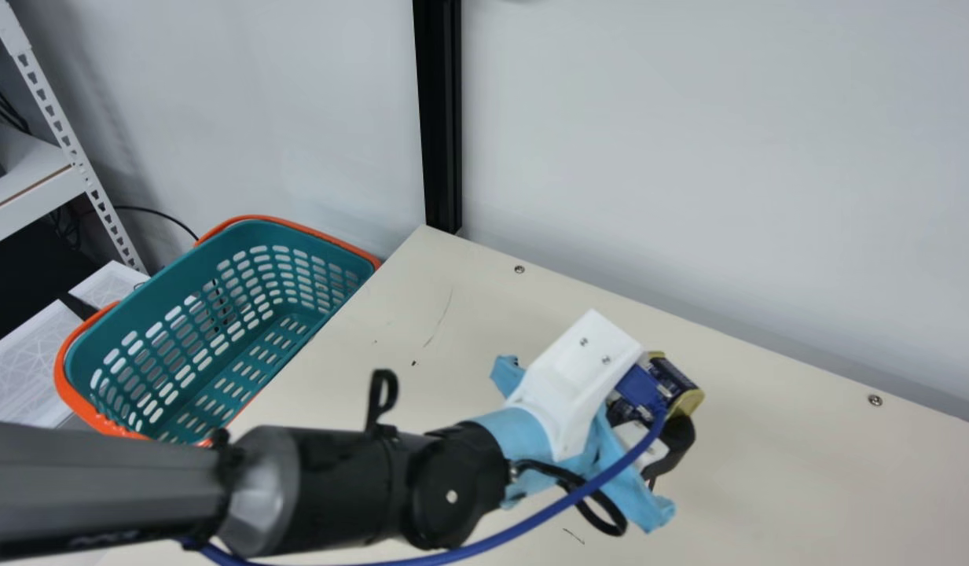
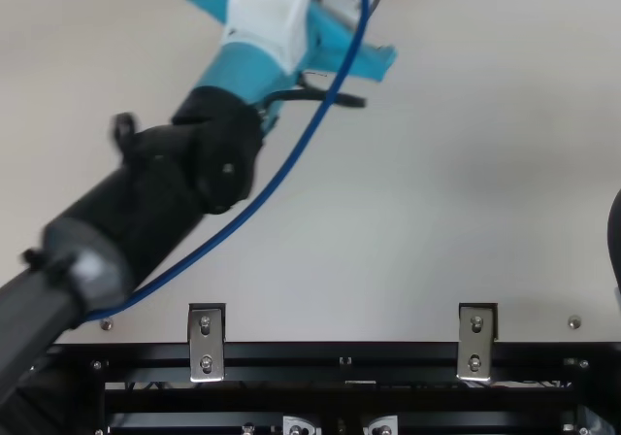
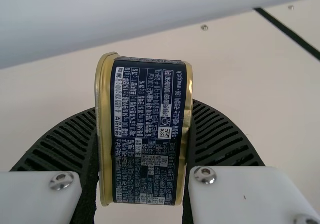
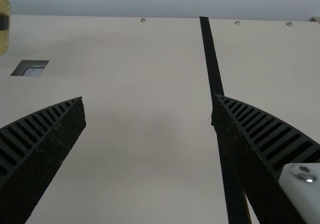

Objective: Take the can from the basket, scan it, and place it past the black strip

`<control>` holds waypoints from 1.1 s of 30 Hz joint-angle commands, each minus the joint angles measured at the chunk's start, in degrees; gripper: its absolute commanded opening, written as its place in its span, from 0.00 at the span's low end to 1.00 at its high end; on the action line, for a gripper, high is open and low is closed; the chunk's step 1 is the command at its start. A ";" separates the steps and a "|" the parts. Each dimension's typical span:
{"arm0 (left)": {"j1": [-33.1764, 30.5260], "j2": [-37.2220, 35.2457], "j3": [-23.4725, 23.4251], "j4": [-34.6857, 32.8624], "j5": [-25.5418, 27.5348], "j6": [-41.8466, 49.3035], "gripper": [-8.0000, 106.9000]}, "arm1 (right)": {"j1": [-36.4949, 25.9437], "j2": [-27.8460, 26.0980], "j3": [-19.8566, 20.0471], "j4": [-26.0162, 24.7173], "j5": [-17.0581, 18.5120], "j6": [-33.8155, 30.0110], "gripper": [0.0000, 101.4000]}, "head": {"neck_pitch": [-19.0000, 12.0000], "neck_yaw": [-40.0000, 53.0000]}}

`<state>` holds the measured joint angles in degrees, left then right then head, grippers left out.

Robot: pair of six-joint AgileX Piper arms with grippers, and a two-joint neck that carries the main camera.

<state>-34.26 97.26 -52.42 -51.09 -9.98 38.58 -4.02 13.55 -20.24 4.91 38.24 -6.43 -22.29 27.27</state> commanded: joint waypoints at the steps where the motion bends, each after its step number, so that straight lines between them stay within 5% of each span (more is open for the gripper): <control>1: 1.50 -1.91 1.20 -0.45 4.71 4.44 0.16 | 0.00 0.00 0.00 0.00 0.00 0.00 1.00 | -2.44 1.02; 8: 6.87 -4.78 4.37 5.23 12.39 8.50 0.16 | 0.00 0.00 0.00 0.00 0.00 0.00 1.00 | -2.44 1.02; 14: 10.73 -6.66 3.24 22.89 20.94 -0.67 0.16 | 0.00 0.00 0.00 0.00 0.00 0.00 1.00 | -2.44 1.02; 21: 7.12 -10.35 -7.79 48.44 38.56 -21.87 0.16 | 0.00 0.00 0.00 0.00 0.00 0.00 1.00 | -2.44 1.02; 27: -2.52 -8.46 -16.97 57.06 50.34 -28.71 0.16 | 0.00 0.00 0.00 0.05 0.00 0.00 1.00 | -2.44 1.02; 33: -7.10 -4.84 -21.39 60.62 56.89 -29.60 0.16 | 0.00 0.00 0.00 0.05 0.00 0.00 1.00 | -2.44 1.02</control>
<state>-40.38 91.84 -72.79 7.94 43.82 8.86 -4.02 13.55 -20.24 4.96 38.24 -6.43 -22.29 27.27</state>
